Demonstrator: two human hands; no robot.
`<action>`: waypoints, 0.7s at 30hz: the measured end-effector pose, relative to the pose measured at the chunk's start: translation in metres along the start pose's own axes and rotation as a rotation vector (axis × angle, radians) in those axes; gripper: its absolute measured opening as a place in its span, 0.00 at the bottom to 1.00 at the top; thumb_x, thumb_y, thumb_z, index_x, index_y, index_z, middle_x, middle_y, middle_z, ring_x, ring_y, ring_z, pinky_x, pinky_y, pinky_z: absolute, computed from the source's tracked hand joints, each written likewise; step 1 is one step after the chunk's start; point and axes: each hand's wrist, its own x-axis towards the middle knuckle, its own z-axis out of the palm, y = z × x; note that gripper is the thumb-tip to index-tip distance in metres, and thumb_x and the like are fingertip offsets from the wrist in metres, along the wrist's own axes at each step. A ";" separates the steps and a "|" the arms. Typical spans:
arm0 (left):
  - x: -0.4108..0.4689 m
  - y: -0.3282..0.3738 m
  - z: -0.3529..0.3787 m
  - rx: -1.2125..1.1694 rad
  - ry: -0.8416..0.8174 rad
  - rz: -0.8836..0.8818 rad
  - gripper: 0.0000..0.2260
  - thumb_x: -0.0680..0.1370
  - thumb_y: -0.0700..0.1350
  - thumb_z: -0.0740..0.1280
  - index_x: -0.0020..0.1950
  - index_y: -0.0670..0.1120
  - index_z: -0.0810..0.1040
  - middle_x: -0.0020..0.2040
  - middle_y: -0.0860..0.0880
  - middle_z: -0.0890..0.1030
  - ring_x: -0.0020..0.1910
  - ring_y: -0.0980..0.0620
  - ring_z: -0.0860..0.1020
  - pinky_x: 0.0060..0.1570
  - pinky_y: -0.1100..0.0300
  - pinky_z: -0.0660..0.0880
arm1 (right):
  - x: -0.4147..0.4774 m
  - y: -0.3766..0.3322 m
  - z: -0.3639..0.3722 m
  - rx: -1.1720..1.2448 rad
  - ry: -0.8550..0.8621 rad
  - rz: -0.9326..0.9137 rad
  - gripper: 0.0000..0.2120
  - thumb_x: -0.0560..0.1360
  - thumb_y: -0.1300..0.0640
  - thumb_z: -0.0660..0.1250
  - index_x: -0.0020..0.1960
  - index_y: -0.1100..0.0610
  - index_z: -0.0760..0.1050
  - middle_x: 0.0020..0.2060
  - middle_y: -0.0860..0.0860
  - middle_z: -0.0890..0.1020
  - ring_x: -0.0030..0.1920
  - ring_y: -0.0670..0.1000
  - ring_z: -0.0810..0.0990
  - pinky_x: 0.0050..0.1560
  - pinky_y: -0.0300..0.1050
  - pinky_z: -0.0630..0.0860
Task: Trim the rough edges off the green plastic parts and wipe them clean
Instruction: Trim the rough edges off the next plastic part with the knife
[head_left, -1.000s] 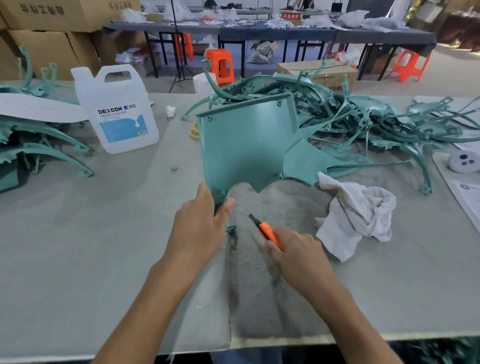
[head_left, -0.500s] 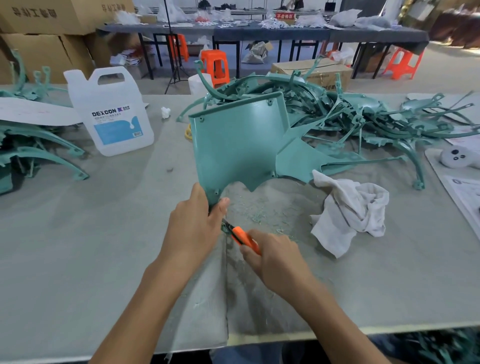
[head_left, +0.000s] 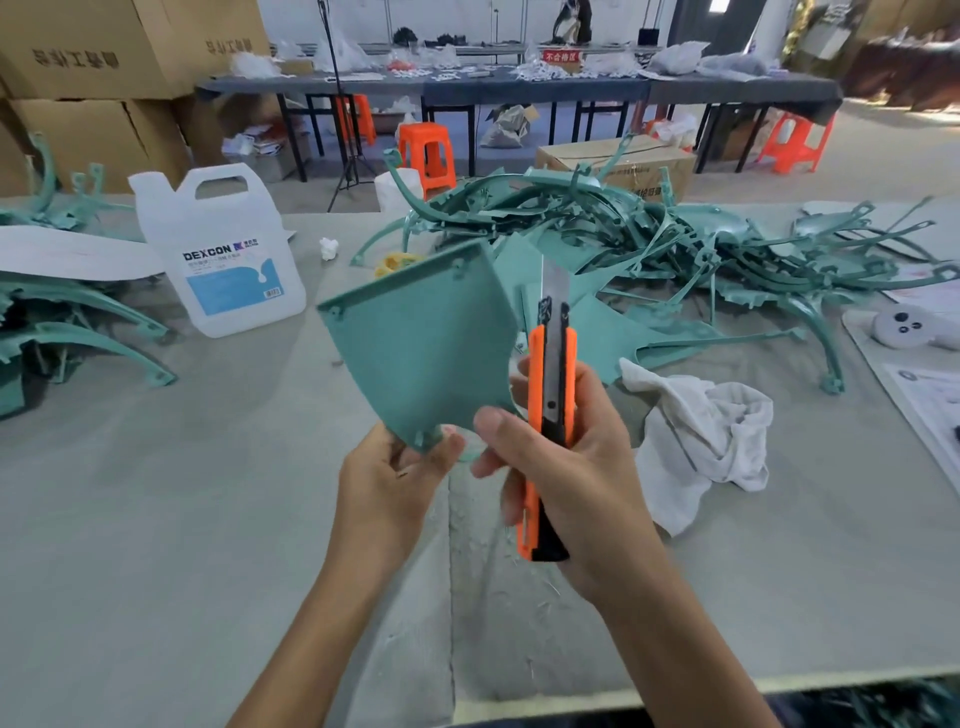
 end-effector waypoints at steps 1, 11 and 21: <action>-0.003 -0.001 0.004 -0.012 -0.033 -0.030 0.07 0.71 0.52 0.78 0.46 0.56 0.82 0.39 0.57 0.84 0.38 0.60 0.81 0.37 0.66 0.76 | 0.003 -0.001 0.004 0.017 0.022 -0.009 0.18 0.73 0.60 0.77 0.58 0.53 0.74 0.42 0.48 0.83 0.33 0.55 0.84 0.24 0.42 0.74; -0.044 -0.008 -0.055 0.321 0.014 0.117 0.39 0.63 0.58 0.79 0.72 0.62 0.70 0.76 0.61 0.65 0.72 0.65 0.65 0.70 0.61 0.63 | -0.008 0.057 -0.023 -0.465 -0.127 0.043 0.25 0.74 0.65 0.74 0.56 0.37 0.71 0.48 0.47 0.86 0.38 0.43 0.82 0.38 0.40 0.77; -0.053 -0.039 -0.062 0.364 -0.242 0.333 0.17 0.62 0.35 0.82 0.44 0.52 0.85 0.50 0.60 0.85 0.58 0.59 0.79 0.61 0.70 0.70 | -0.033 0.055 -0.087 -0.811 -0.048 0.130 0.07 0.79 0.42 0.68 0.56 0.37 0.76 0.33 0.44 0.79 0.33 0.47 0.78 0.34 0.44 0.76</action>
